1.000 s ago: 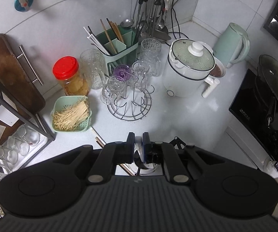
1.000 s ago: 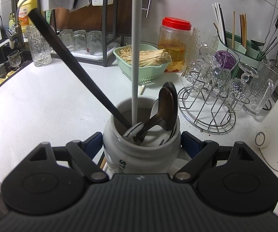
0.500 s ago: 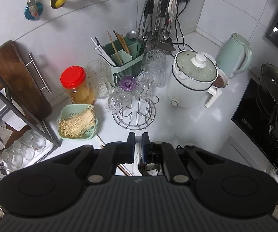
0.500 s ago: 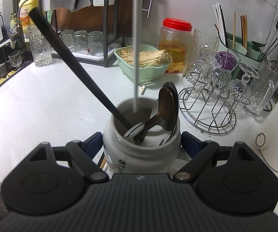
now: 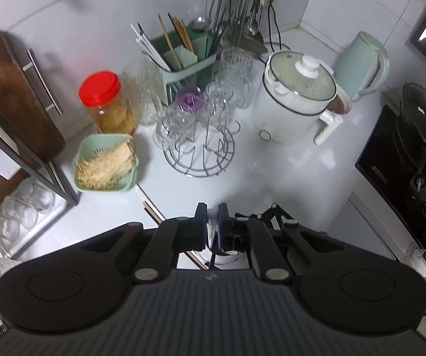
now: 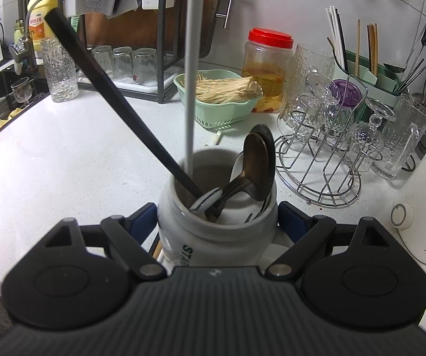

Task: Organize utensils
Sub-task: 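Lower the white chopstick into the mug with the left tool, then open the left tool to release the white chopstick, then move the left tool down to the black chopstick on the counter, then grasp the black chopstick with the left tool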

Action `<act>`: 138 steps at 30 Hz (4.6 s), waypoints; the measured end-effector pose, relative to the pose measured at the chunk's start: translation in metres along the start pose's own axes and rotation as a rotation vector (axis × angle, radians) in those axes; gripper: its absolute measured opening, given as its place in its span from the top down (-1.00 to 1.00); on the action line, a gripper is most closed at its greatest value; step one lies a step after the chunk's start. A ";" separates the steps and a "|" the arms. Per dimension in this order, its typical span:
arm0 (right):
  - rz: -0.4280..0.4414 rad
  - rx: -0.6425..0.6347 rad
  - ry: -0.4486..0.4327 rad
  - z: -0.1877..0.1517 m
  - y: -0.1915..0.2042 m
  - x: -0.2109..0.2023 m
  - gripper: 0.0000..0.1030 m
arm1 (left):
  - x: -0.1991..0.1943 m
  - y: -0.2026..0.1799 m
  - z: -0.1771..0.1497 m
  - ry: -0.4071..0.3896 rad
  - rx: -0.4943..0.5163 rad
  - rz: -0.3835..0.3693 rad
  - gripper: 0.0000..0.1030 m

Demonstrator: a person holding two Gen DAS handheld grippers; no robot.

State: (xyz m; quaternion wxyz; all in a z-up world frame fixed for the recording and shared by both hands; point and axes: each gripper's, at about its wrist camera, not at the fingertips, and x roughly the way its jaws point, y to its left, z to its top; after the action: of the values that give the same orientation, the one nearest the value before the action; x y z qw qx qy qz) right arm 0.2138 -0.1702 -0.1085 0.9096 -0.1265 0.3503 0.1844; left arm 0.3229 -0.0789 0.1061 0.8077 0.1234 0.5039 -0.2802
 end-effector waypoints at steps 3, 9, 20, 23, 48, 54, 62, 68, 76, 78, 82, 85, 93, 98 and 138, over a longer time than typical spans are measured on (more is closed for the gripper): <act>-0.002 -0.001 0.003 0.001 0.000 0.000 -0.75 | 0.014 0.000 -0.004 0.019 0.000 -0.007 0.84; -0.005 -0.005 0.005 0.000 0.001 0.001 -0.75 | 0.036 0.005 -0.014 0.048 -0.034 -0.018 0.83; -0.018 -0.001 0.007 0.001 0.002 0.001 -0.75 | 0.013 0.011 -0.025 -0.054 -0.076 -0.025 0.10; -0.018 -0.002 0.007 0.001 0.002 0.002 -0.76 | -0.002 0.021 -0.033 -0.116 -0.152 -0.031 0.10; -0.020 0.000 -0.054 -0.007 0.002 -0.002 -0.75 | 0.032 0.062 -0.179 -0.247 -0.484 0.090 0.10; -0.017 -0.006 -0.047 -0.005 0.002 -0.001 -0.75 | 0.054 0.060 -0.207 -0.212 -0.549 0.087 0.10; -0.030 -0.005 -0.070 -0.009 -0.004 -0.001 -0.75 | 0.087 0.053 -0.224 -0.214 -0.576 0.060 0.10; -0.012 -0.026 -0.084 -0.011 -0.012 0.000 -0.75 | 0.117 0.049 -0.224 -0.168 -0.560 0.042 0.10; -0.027 -0.001 -0.089 -0.011 -0.024 0.002 -0.75 | 0.150 0.040 -0.214 -0.132 -0.537 0.017 0.11; -0.036 0.001 -0.089 -0.012 -0.027 0.003 -0.76 | 0.158 0.039 -0.209 -0.125 -0.516 0.010 0.11; -0.051 0.005 -0.089 -0.010 -0.032 0.005 -0.76 | 0.175 0.042 -0.200 -0.099 -0.483 -0.017 0.13; -0.052 0.004 -0.084 -0.009 -0.035 0.006 -0.76 | 0.186 0.044 -0.197 -0.075 -0.464 -0.013 0.15; -0.065 0.002 -0.081 -0.009 -0.032 0.007 -0.76 | 0.211 0.046 -0.206 -0.015 -0.418 -0.026 0.35; -0.063 -0.011 -0.074 -0.008 -0.032 0.006 -0.77 | 0.217 0.053 -0.200 -0.019 -0.404 -0.032 0.35; -0.056 -0.070 -0.075 -0.007 -0.032 0.011 -0.79 | 0.226 0.028 -0.196 0.007 -0.293 0.126 0.54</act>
State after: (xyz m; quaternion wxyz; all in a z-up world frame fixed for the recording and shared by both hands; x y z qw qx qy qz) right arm 0.2313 -0.1991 -0.1179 0.9219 -0.1609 0.3054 0.1757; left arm 0.2687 -0.0358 -0.1867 0.8313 0.0365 0.5335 -0.1518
